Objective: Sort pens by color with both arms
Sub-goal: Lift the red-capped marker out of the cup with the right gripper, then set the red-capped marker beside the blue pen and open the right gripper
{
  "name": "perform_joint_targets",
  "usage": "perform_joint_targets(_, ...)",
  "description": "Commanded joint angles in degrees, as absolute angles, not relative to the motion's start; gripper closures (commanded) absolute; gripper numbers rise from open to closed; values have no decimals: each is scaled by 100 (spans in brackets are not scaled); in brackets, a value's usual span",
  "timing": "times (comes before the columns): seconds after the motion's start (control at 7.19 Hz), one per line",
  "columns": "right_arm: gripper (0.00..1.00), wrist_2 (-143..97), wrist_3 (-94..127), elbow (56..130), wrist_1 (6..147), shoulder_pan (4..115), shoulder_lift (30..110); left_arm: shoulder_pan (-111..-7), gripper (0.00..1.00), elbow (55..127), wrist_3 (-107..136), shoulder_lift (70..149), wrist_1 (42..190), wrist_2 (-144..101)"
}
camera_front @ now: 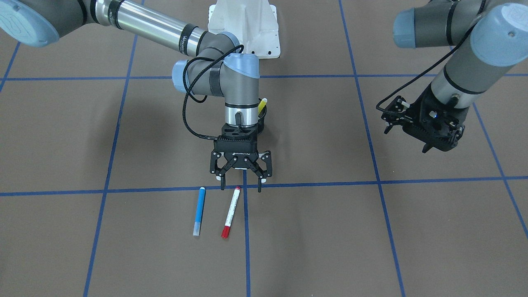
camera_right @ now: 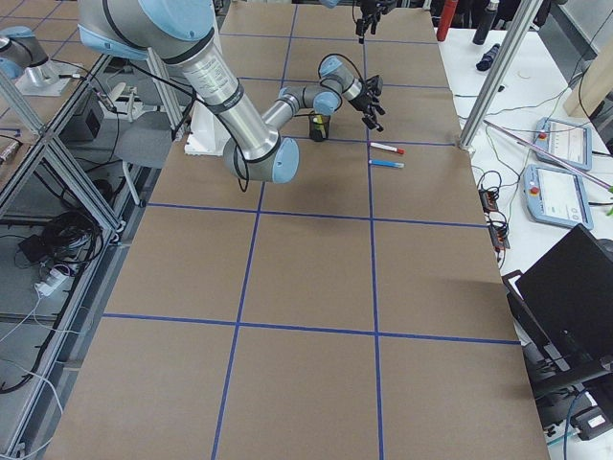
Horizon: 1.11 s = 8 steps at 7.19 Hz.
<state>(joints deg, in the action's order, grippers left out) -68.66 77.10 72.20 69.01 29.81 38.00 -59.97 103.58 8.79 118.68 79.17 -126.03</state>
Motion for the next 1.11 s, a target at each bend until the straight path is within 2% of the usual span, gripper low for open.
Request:
perform_joint_targets(0.0,0,-8184,7585,7356,6969,3530,3823,-5820,1,10424,1665,12109,7884,-12560)
perform_joint_targets(0.56,0,-10874,6438,8585,8655,4795,4323,-5205,1,10380,3149,12795,7866,-12525)
perform_joint_targets(0.97,0,-12029,4838,9191,8701,5614,5279,-4485,1,10371,4412,13192,7787,-12027)
